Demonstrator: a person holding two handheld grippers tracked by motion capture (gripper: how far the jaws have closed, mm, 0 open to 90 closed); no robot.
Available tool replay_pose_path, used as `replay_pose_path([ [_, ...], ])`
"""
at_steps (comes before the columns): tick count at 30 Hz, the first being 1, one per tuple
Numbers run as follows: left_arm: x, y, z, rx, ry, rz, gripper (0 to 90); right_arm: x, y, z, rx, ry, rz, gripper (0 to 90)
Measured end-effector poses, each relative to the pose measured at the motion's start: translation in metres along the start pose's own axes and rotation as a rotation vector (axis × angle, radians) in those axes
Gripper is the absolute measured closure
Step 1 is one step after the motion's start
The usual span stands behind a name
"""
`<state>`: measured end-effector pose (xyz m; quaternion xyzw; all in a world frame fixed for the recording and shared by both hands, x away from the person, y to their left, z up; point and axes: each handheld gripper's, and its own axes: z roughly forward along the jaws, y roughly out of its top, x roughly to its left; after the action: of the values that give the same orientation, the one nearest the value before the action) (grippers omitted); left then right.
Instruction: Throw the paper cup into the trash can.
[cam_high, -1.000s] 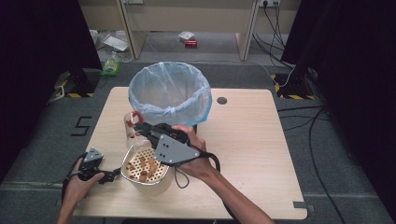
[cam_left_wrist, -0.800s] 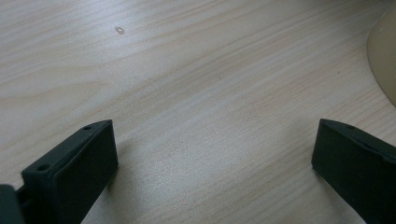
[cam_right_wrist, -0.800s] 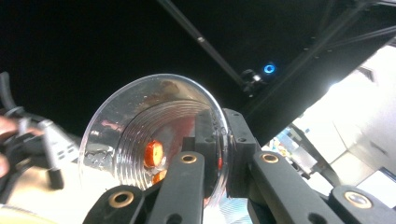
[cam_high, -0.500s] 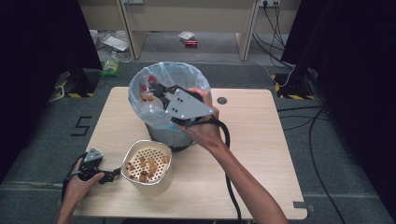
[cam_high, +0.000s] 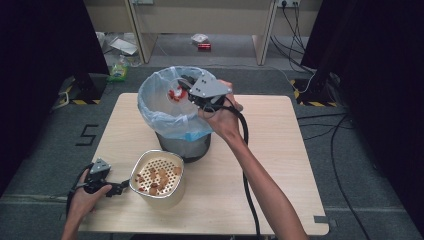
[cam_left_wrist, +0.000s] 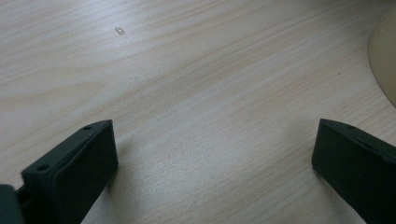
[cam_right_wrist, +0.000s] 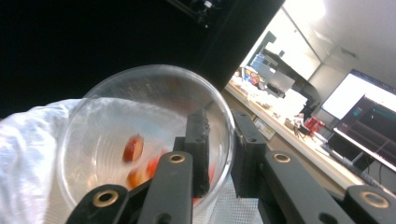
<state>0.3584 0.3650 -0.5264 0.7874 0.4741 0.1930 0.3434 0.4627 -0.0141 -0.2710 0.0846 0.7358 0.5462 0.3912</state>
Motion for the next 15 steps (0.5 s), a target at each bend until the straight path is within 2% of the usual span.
replay_pose_path([
  [2,0.0,0.0,0.0,0.0,0.0,0.0,0.0,-0.002,-0.004,0.001,-0.003,-0.027,0.034,69.1],
  [4,0.0,0.0,0.0,0.0,0.0,0.0,0.0,-0.003,-0.005,0.0,0.001,-0.036,0.036,65.4],
  [15,0.0,0.0,0.0,0.0,0.0,0.001,0.0,-0.014,-0.011,-0.014,0.013,-0.078,0.086,60.8],
])
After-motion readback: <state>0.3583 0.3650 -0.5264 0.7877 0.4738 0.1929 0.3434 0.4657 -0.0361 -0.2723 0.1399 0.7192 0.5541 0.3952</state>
